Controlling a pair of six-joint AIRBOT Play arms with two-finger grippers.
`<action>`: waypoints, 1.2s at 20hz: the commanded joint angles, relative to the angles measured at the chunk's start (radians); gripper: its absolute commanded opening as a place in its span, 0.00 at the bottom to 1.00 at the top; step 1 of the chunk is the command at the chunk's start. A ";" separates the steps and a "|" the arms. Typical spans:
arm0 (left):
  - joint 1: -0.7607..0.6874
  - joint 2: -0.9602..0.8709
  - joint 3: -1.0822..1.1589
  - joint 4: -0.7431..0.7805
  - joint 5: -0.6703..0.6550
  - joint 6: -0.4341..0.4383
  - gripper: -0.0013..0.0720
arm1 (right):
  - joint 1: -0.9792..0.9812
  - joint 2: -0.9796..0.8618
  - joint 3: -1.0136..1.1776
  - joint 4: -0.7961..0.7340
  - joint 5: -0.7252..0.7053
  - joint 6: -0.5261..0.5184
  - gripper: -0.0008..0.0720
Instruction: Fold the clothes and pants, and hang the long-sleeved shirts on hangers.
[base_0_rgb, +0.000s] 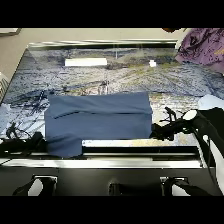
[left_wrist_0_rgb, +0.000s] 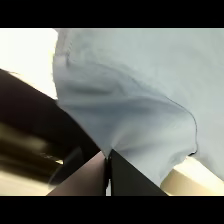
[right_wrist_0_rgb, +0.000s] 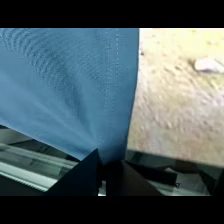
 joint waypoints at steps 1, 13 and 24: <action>0.000 0.072 0.158 0.248 -0.209 -0.134 0.03 | 0.001 0.134 0.001 -0.098 0.126 0.084 0.05; -0.119 0.023 0.198 0.132 -0.032 -0.029 0.03 | 0.010 0.211 0.107 -0.079 0.060 -0.017 0.05; -0.256 -0.658 0.697 0.137 0.056 0.042 0.03 | 0.010 -0.283 0.473 -0.048 -0.033 -0.077 0.05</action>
